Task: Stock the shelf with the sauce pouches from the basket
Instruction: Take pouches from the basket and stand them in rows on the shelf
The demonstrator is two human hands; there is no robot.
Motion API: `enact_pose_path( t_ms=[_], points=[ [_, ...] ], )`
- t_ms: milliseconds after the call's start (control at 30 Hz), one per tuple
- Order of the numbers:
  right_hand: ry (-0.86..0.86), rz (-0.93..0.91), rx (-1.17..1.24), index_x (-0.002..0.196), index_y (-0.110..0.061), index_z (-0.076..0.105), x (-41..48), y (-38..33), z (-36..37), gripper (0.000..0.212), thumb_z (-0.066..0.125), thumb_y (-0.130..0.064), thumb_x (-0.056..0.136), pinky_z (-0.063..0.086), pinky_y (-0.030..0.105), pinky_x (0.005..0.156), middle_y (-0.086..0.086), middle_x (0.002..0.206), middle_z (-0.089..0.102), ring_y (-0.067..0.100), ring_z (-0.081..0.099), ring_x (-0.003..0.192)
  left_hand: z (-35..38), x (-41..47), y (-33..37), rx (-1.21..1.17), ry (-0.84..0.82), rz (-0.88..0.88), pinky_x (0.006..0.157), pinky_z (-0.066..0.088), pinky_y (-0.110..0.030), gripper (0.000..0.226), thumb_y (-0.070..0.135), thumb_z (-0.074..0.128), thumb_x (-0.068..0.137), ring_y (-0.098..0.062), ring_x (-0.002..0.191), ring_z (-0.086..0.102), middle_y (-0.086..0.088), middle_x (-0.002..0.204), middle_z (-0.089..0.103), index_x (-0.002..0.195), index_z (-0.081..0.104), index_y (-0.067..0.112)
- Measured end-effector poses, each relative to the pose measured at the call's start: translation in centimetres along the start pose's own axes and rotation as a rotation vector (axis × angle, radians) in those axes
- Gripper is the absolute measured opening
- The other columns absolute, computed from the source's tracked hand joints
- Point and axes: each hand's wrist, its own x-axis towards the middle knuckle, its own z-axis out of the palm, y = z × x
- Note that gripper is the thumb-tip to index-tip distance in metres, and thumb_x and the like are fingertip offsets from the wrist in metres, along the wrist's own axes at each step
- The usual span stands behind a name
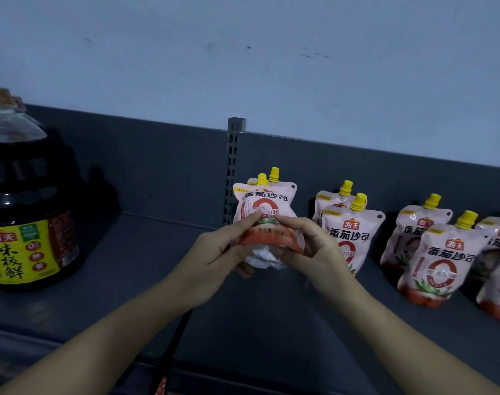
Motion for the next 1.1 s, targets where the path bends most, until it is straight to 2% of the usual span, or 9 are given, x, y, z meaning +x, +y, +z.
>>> enact_pose_path(
  t_ms=[133, 267, 333, 467, 600, 733, 800, 933, 1100],
  points=[
    [-0.042, 0.024, 0.047, 0.105, -0.022, 0.064, -0.6, 0.3, -0.4, 0.046, 0.060, 0.014, 0.077, 0.052, 0.017, 0.070, -0.007, 0.099, 0.066, 0.002, 0.065, 0.091, -0.8, -0.4, -0.2, 0.044, -0.091, -0.001, 0.081, 0.055, -0.026, 0.046, 0.026, 0.048, 0.090, -0.016, 0.103, 0.064, 0.009, 0.115, 0.064, 0.133, 0.038, 0.041],
    [-0.016, 0.036, 0.124, 0.095, -0.035, 0.071, -0.7, 0.5, -0.1, 0.049, 0.054, 0.002, 0.068, 0.056, 0.026, 0.072, -0.011, 0.099, 0.069, 0.010, 0.065, 0.095, -0.9, -0.6, -0.1, 0.097, -0.108, 0.018, 0.090, 0.045, -0.012, 0.052, 0.019, 0.047, 0.092, 0.003, 0.116, 0.054, 0.029, 0.120, 0.058, 0.134, 0.031, 0.043],
    [-0.059, 0.004, 0.066, 0.106, -0.034, 0.065, -0.8, 0.0, 0.2, 0.053, 0.054, 0.006, 0.073, 0.055, 0.024, 0.078, -0.012, 0.107, 0.067, 0.009, 0.064, 0.102, -0.8, -0.7, 0.0, 0.073, -0.077, 0.027, 0.092, 0.045, -0.013, 0.059, 0.010, 0.045, 0.088, 0.002, 0.118, 0.053, 0.031, 0.123, 0.055, 0.134, 0.032, 0.043],
    [-0.097, -0.022, 0.081, 0.127, -0.030, 0.047, -1.3, -0.5, 0.8, 0.068, 0.050, 0.020, 0.081, 0.054, 0.028, 0.088, -0.006, 0.126, 0.057, 0.013, 0.058, 0.118, -0.7, -0.8, 0.6, -0.024, -0.018, 0.068, 0.090, 0.048, -0.016, 0.067, -0.005, 0.043, 0.084, -0.006, 0.122, 0.052, 0.027, 0.127, 0.053, 0.134, 0.032, 0.038],
    [-0.051, -0.013, 0.215, 0.131, -0.041, 0.035, -1.7, -0.9, 1.2, 0.087, 0.042, 0.029, 0.080, 0.054, 0.031, 0.091, -0.031, 0.120, 0.059, 0.006, 0.056, 0.120, -0.9, -0.5, 1.6, -0.098, -0.090, 0.072, 0.102, 0.045, -0.032, 0.079, -0.020, 0.040, 0.085, -0.015, 0.129, 0.048, 0.006, 0.141, 0.047, 0.144, 0.019, 0.029],
    [-0.103, -0.038, 0.138, 0.131, -0.049, 0.025, -2.1, -1.2, 1.2, 0.090, 0.047, 0.023, 0.082, 0.053, 0.023, 0.088, -0.039, 0.121, 0.053, -0.001, 0.054, 0.120, -1.6, -0.4, 1.7, -0.357, -0.102, -0.065, 0.092, 0.051, -0.036, 0.113, -0.013, 0.059, 0.068, -0.021, 0.116, 0.060, 0.008, 0.127, 0.062, 0.143, -0.001, 0.046],
    [-0.121, -0.036, 0.110, 0.132, -0.050, 0.021, -2.2, -1.2, 1.3, 0.091, 0.049, 0.021, 0.082, 0.051, 0.021, 0.089, -0.039, 0.123, 0.052, -0.001, 0.053, 0.121, -1.2, 0.0, 2.1, -0.461, 0.026, -0.171, 0.084, 0.057, -0.036, 0.107, -0.005, 0.066, 0.072, -0.019, 0.105, 0.067, 0.008, 0.114, 0.070, 0.145, 0.003, 0.043],
    [-0.229, 0.020, 0.068, 0.141, -0.045, 0.008, -1.9, -1.1, 1.3, 0.097, 0.047, 0.022, 0.083, 0.048, 0.017, 0.091, -0.043, 0.125, 0.048, -0.005, 0.049, 0.124, 0.0, 0.8, 2.9, -0.388, 0.173, -0.223, 0.076, 0.059, -0.035, 0.055, 0.013, 0.067, 0.072, -0.022, 0.096, 0.070, -0.005, 0.108, 0.072, 0.125, 0.052, 0.016],
    [-0.348, 0.242, 0.219, 0.139, -0.035, 0.029, -1.1, -1.1, 0.6, 0.087, 0.059, 0.016, 0.075, 0.047, 0.038, 0.101, -0.003, 0.133, 0.057, 0.019, 0.055, 0.123, -0.2, 1.2, 2.2, -0.482, 0.237, -0.182, 0.073, 0.059, -0.037, 0.067, 0.002, 0.069, 0.064, -0.025, 0.096, 0.070, -0.008, 0.106, 0.072, 0.125, 0.051, 0.022]
  ],
)
